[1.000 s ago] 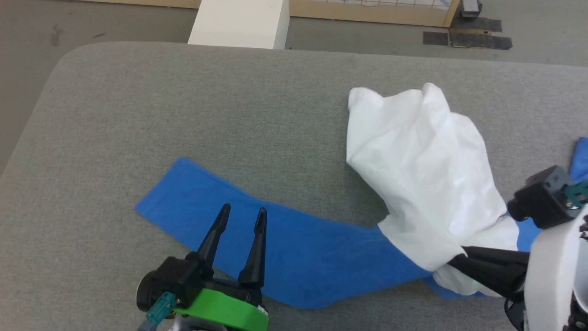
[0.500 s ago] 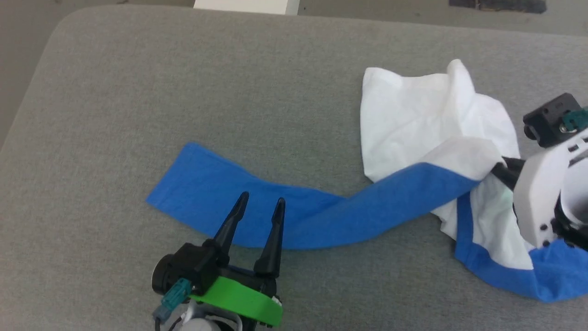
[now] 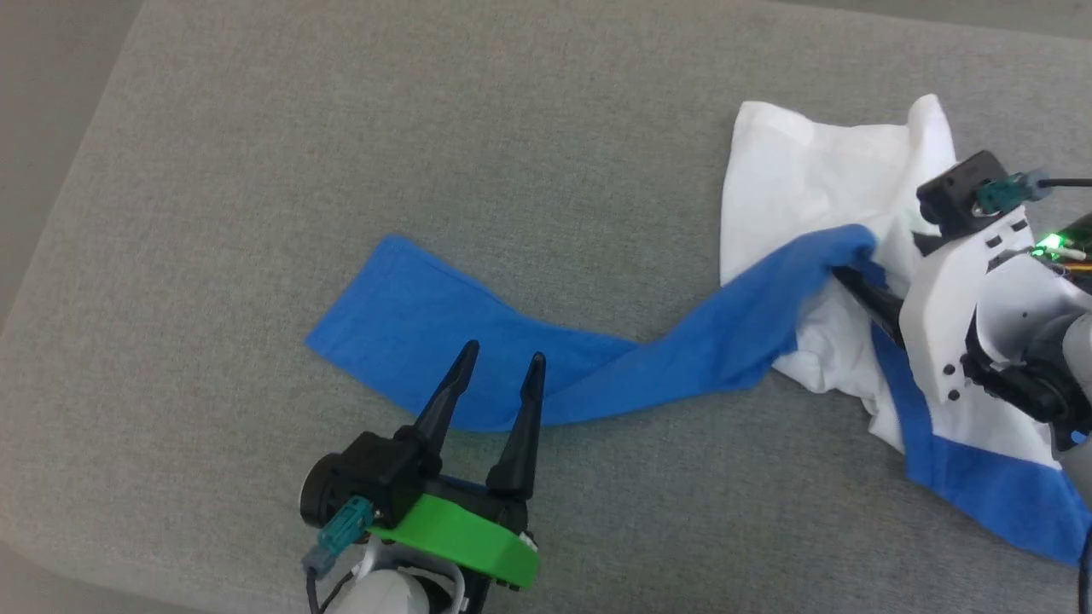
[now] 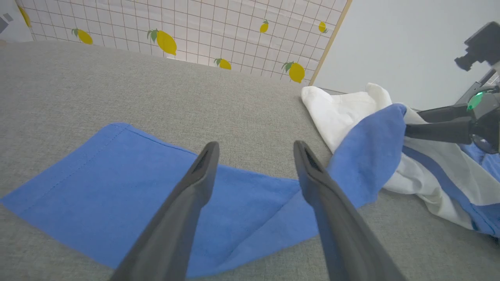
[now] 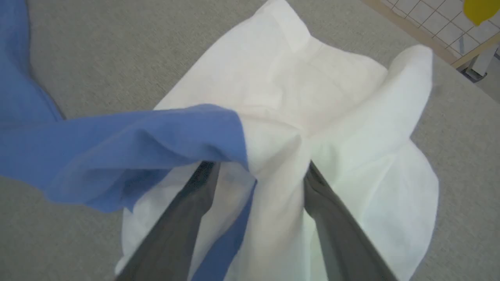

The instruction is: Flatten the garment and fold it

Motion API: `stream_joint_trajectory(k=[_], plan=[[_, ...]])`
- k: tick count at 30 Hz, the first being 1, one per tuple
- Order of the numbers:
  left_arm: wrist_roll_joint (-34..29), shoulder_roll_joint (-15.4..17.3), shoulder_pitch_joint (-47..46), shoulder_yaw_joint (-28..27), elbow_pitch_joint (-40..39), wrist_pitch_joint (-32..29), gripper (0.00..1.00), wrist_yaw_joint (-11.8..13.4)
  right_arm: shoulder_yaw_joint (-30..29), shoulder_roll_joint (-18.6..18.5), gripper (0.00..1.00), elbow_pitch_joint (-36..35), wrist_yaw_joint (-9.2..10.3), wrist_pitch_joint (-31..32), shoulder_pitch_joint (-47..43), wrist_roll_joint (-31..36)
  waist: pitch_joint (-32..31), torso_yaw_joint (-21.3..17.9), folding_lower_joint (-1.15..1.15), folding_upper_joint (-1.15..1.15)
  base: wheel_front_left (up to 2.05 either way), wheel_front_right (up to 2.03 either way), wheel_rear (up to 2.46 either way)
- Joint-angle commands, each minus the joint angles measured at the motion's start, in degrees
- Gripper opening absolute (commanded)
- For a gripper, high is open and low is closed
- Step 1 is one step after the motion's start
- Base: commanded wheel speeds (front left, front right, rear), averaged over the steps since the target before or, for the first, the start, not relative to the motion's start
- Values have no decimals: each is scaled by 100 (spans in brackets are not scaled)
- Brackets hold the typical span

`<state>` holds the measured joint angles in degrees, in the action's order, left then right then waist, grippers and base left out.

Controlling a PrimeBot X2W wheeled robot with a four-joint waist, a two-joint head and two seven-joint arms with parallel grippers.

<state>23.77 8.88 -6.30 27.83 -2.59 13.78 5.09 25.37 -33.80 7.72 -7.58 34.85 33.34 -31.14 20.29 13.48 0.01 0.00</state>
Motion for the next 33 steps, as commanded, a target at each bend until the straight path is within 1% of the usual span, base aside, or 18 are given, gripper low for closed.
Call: stream_joint_trajectory(k=[1,4,6,8,10,12,14,15,17,19,21,22,24,26,29,33], plan=[[39,25,19,-40,7,46,100,-8,-65,-20,100,-129,9,-103,48,-87,-329,-291,-1,0,0,0,0],[62,68,124,-79,4,53,100,23,-407,-18,100,-377,9,-289,-159,-146,-585,-475,-1,0,0,0,0],[76,108,195,-104,-17,51,100,47,-778,19,100,-605,9,-434,-427,-64,-738,-587,-1,0,0,0,0],[89,152,269,-130,-59,41,100,77,-1308,179,100,-880,9,-599,-822,82,-848,-685,-1,0,0,0,0],[91,204,336,-144,-114,26,100,99,-1945,463,100,-1245,9,-787,-1334,340,-918,-758,-1,0,0,0,0],[79,254,392,-141,-178,6,100,116,-2619,883,100,-1712,9,-1007,-1920,746,-944,-804,-1,0,0,0,0],[45,318,445,-131,-238,-11,100,131,-3223,1454,100,-2247,9,-1247,-2537,1193,-941,-829,-1,0,0,0,0],[31,347,486,-130,-268,-20,100,150,-3508,1830,100,-2515,9,-1401,-2865,1433,-927,-844,-1,0,0,0,0],[47,377,562,-148,-318,-42,100,189,-3829,2497,100,-2918,9,-1667,-3433,1784,-897,-871,-1,0,0,0,0],[64,412,627,-173,-360,-80,100,232,-3997,2933,100,-3198,9,-1890,-3910,1982,-850,-918,-1,0,0,0,0],[46,454,656,-194,-411,-101,100,273,-4070,3063,100,-3324,9,-2109,-4222,2041,-797,-979,-1,0,0,0,0],[27,479,657,-193,-433,-118,100,282,-4076,3079,100,-3321,9,-2187,-4311,1994,-770,-1013,-1,0,0,0,0],[-57,559,609,-171,-472,-173,100,287,-4102,3087,100,-3211,9,-2351,-4394,1696,-712,-1089,-1,0,0,0,0],[-208,685,481,-112,-484,-293,100,262,-4021,3089,100,-3141,9,-2469,-4410,1680,-644,-1148,-1,0,0,0,0],[-476,944,151,24,-400,-647,100,142,-3978,3090,100,-3093,9,-2581,-4292,1722,-550,-1196,-1,0,0,0,0],[-726,1297,-299,322,-39,-1415,100,-195,-3914,3091,100,-3062,9,-2588,-4153,1769,-458,-1236,-1,0,0,0,0]])
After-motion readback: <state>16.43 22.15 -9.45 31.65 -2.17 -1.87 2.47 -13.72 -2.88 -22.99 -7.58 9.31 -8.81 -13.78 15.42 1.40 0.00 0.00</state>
